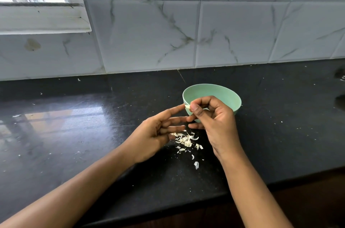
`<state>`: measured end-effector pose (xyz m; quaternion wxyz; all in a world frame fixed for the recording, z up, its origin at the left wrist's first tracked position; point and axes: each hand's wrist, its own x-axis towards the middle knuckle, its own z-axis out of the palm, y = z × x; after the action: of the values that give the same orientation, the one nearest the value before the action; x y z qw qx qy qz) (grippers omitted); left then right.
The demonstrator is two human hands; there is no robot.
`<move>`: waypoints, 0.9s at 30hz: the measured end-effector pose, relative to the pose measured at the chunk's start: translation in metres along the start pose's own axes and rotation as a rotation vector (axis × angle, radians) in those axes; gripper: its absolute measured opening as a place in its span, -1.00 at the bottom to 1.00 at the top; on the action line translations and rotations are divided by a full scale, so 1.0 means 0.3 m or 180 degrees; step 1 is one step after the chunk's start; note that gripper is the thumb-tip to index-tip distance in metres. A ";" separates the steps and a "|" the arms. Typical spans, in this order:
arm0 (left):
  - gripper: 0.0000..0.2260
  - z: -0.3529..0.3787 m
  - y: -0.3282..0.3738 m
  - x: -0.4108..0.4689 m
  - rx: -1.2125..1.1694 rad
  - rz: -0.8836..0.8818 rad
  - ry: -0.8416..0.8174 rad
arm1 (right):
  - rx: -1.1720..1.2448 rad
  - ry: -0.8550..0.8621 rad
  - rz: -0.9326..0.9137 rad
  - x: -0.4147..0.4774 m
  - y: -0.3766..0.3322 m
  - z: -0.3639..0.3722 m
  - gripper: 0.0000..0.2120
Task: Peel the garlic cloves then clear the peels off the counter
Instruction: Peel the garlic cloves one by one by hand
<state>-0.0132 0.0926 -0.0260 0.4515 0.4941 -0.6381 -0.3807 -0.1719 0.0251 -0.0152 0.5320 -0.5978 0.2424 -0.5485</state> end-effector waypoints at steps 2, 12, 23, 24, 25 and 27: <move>-0.28 -0.003 -0.007 0.002 0.0028 0.0009 0.0075 | -0.0038 0.0007 -0.0006 0.000 0.001 0.000 -0.96; -0.65 -0.006 0.028 -0.003 0.0047 0.0454 0.1064 | 0.0217 -0.0428 0.0504 -0.009 -0.010 0.009 -0.96; -0.90 0.002 0.050 -0.018 0.0152 0.0420 0.1266 | 0.0260 -0.0862 0.0680 -0.017 -0.009 0.017 -0.96; -0.89 0.000 0.051 -0.020 0.0110 0.0399 0.1287 | 0.0205 -0.0880 0.0639 -0.018 -0.010 0.019 -0.92; -0.89 -0.003 0.048 -0.020 0.0091 0.0387 0.1307 | 0.0147 -0.0896 0.0610 -0.018 -0.010 0.021 -0.87; -0.88 -0.005 0.045 -0.021 0.0080 0.0391 0.1303 | 0.0094 -0.0914 0.0587 -0.020 -0.011 0.025 -0.81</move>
<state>-0.0148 0.1017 -0.0142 0.5878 0.5269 -0.5667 -0.2362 -0.1679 0.0342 -0.0133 0.6179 -0.6374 0.2096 -0.4098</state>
